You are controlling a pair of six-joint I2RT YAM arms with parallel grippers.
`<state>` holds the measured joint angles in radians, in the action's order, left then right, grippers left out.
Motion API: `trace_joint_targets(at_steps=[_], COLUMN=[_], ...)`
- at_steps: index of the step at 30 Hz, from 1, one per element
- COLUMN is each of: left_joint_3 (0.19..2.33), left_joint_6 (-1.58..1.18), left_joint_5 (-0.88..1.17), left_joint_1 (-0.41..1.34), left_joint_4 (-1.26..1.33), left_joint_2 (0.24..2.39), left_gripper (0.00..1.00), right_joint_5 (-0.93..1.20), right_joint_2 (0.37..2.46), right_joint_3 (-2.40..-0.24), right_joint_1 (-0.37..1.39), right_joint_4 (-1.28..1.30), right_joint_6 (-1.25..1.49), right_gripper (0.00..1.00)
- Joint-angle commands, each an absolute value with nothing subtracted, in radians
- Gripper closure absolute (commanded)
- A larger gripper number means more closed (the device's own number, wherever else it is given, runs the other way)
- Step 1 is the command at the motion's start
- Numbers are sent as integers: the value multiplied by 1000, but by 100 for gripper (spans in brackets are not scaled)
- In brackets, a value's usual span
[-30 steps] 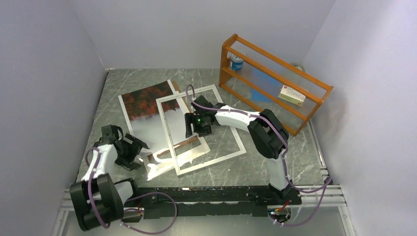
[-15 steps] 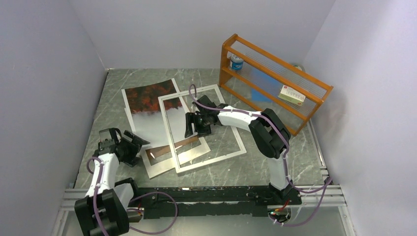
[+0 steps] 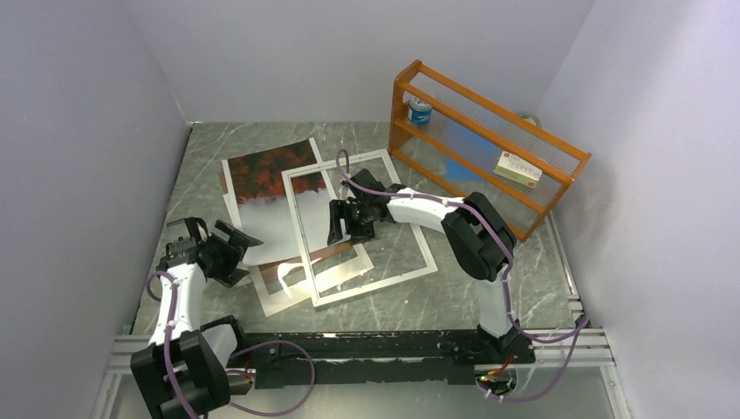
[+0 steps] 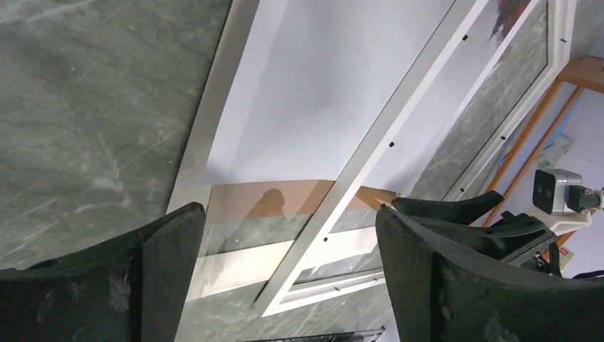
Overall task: Put the photo into the frame
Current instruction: Pick up the photo frame item at the center of the board.
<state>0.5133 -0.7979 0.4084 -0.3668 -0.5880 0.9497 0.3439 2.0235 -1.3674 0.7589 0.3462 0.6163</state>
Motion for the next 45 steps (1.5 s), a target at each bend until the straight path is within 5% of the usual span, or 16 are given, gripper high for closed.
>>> trace_joint_targets(at_steps=[1,10,20,35,45], left_joint_3=[546,556,633,695,759], left_joint_6=[-796,-829,-695,-637,-632], left_joint_5=[481,752,733,700,588], left_joint_1=[-374,-431,-433,-363,-332], left_joint_4=[-566,-539,-710,-887,-947], left_joint_2=[952,1008,1082,1151,1153], left_gripper=[7,15,53,45,96], right_joint_5=[331,355,371,400,405], right_joint_2=[2063,2052,2044,2056,2062], right_joint_3=[-1329,-1324,-1300,-1309,-1312], right_joint_1=[753,736,714,690,679], right_joint_4=[380,362,342,330,332], right_joint_6=[593,593,600,607,613], right_gripper=[27,27,28,30,34])
